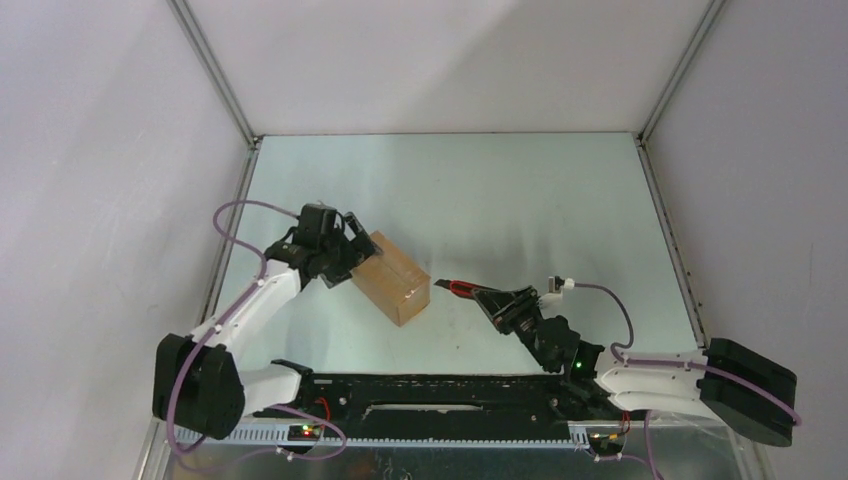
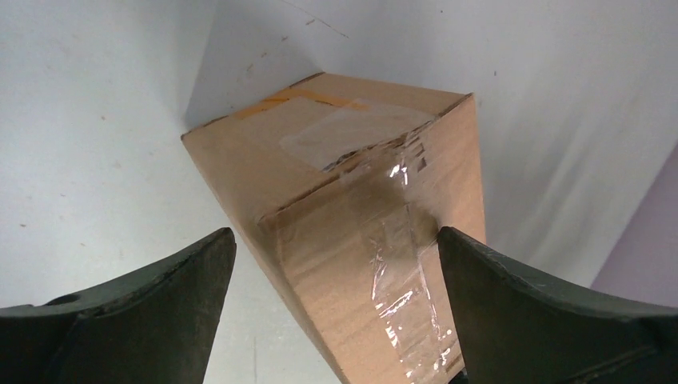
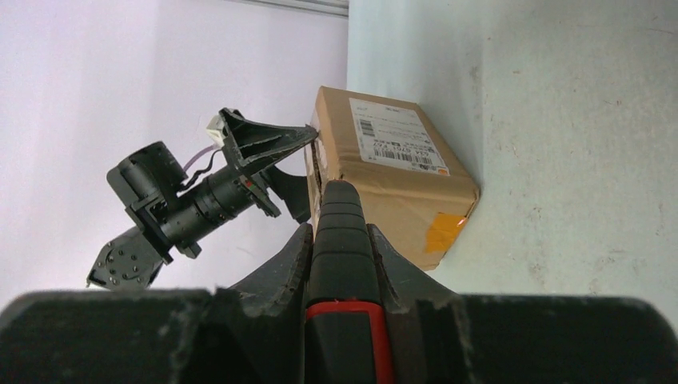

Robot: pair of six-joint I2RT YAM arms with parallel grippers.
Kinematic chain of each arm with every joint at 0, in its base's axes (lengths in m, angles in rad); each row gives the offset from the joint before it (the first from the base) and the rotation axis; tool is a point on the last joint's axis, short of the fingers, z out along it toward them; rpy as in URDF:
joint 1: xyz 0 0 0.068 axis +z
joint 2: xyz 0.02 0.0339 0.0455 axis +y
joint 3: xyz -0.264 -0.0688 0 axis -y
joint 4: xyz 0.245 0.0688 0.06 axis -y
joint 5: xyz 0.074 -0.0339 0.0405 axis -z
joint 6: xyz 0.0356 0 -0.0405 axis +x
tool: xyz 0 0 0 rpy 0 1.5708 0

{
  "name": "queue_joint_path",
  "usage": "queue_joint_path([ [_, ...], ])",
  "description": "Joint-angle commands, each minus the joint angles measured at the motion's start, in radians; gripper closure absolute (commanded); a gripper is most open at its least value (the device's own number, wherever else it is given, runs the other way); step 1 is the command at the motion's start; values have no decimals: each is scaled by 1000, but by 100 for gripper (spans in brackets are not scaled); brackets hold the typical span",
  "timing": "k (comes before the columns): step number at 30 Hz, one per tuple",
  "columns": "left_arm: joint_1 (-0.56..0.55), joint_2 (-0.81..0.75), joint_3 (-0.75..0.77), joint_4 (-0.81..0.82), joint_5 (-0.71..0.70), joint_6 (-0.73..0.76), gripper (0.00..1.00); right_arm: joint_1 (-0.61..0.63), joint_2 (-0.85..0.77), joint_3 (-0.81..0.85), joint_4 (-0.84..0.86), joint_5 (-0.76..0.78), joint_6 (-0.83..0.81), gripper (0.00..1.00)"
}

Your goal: Unpack the express box

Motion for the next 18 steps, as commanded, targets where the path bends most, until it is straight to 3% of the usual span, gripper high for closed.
queue_joint_path([
  [1,4,-74,-86,78,50,-113,0,8,52,44,122,54,50,100],
  [7,4,-129,-142,94,50,-170,5,5,99,57,170,59,49,100],
  [13,-2,-169,-164,58,38,-225,26,19,138,62,190,59,65,100],
  [18,-38,-197,-135,-13,-22,-275,33,39,133,48,182,77,67,100],
])
